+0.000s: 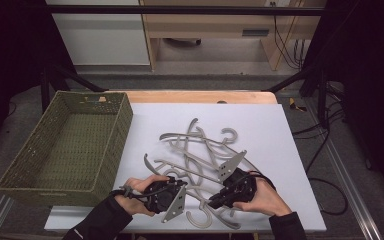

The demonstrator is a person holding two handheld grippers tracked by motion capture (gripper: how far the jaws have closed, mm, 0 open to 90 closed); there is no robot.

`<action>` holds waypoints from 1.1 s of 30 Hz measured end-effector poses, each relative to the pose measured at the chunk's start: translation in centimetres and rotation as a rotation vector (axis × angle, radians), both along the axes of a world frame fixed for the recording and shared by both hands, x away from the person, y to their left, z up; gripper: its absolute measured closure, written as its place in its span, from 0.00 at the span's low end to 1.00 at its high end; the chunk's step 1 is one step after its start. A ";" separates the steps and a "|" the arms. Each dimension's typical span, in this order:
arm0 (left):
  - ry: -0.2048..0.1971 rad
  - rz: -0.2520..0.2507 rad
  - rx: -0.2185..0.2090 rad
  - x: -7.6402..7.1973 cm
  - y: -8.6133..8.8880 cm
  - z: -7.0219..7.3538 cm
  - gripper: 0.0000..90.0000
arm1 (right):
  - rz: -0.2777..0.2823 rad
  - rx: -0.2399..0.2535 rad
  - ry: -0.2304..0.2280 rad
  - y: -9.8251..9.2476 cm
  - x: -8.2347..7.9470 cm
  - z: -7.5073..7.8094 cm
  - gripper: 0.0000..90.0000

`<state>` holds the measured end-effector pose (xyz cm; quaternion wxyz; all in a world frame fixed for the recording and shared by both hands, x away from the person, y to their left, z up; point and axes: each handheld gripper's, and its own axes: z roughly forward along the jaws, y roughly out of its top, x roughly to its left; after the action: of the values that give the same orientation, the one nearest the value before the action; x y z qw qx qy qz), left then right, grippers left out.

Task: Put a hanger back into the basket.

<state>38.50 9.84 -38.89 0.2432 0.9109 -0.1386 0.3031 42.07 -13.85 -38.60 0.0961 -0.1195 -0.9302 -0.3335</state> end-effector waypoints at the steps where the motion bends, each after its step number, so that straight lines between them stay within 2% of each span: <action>1: 0.000 0.000 0.000 0.0 0.0 0.0 0.80 | 0.008 0.006 0.003 0.0 0.0 0.0 0.92; 8: 0.010 -0.016 -0.003 -0.1 0.2 0.2 0.82 | 0.012 0.020 -0.016 -0.3 0.0 0.2 0.92; 16: 0.061 -0.011 -0.008 -0.2 0.2 0.4 0.87 | 0.000 0.072 -0.040 -1.0 0.1 0.7 0.90; 21: 0.097 0.015 -0.033 -0.3 0.3 0.5 0.88 | -0.019 0.092 -0.084 -1.3 0.1 0.8 0.87; 23: 0.124 0.043 -0.052 -0.2 0.3 0.7 0.88 | -0.032 0.105 -0.118 -1.5 0.0 0.9 0.85; 26: 0.141 0.085 -0.080 0.1 0.4 0.9 0.88 | -0.073 0.121 -0.176 -1.7 0.0 1.0 0.79; 27: 0.141 0.085 -0.080 0.1 0.4 0.9 0.88 | -0.073 0.121 -0.176 -1.7 0.0 1.0 0.79; 28: 0.141 0.121 -0.087 0.4 0.6 0.9 0.88 | -0.120 0.141 -0.210 -2.2 0.0 1.3 0.74; 29: 0.148 0.137 -0.100 0.5 0.7 0.9 0.88 | -0.142 0.155 -0.228 -2.5 0.0 1.4 0.71; 30: 0.161 0.155 -0.110 0.7 0.9 1.0 0.88 | -0.167 0.169 -0.240 -2.8 0.0 1.6 0.68; 31: 0.161 0.155 -0.110 0.7 0.9 1.0 0.88 | -0.167 0.169 -0.240 -2.8 0.0 1.6 0.68; 32: 0.174 0.188 -0.130 0.9 1.2 1.0 0.88 | -0.229 0.198 -0.276 -3.5 -0.1 1.9 0.59; 33: 0.202 0.209 -0.191 1.0 1.2 0.7 0.88 | -0.273 0.214 -0.294 -3.9 -0.1 2.0 0.57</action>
<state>39.45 11.05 -38.16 0.3083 0.9190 0.0116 0.2453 41.95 -17.70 -36.57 -0.0745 -0.1835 -0.8688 -0.4539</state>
